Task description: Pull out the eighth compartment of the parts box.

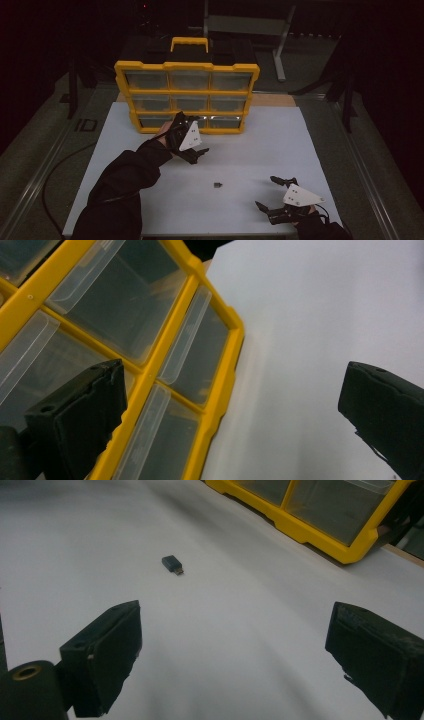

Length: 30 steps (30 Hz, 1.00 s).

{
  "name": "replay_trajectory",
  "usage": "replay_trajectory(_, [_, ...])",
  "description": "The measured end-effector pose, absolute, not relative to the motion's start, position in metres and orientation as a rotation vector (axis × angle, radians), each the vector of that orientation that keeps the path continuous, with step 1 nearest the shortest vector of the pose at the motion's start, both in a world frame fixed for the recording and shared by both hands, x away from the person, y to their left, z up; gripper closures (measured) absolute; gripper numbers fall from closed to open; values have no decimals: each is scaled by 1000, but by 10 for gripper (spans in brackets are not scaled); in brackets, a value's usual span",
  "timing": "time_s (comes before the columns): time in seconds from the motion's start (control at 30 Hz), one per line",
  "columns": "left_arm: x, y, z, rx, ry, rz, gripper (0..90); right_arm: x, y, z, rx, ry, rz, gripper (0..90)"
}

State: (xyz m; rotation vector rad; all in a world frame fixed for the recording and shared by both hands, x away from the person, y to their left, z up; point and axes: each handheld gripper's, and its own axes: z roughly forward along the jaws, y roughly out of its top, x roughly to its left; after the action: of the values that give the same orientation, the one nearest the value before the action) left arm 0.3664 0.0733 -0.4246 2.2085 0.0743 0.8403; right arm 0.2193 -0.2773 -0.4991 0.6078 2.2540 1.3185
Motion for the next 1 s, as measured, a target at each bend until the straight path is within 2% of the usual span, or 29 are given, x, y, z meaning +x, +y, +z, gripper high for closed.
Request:
replay_trajectory(0.1, [369, 68, -429, 2260, 48, 922, 0, 219, -277, -499, 608, 2255, 1319, 81])
replay_trajectory(0.23, [370, 62, -438, 2243, 7, 1051, 0, 219, -277, -499, 612, 2257, 1321, 80])
replay_trajectory(0.53, [376, 58, -449, 2258, -33, 1109, 3, 219, -277, -499, 610, 2257, 1327, 81])
replay_trajectory(0.77, [381, 59, -458, 2230, -36, 1163, 53, 219, -277, -499, 602, 2256, 1329, 80])
replay_trajectory(1.0, [387, 58, -463, 2230, -44, 1207, 141, 219, -277, -499, 603, 2258, 1331, 80])
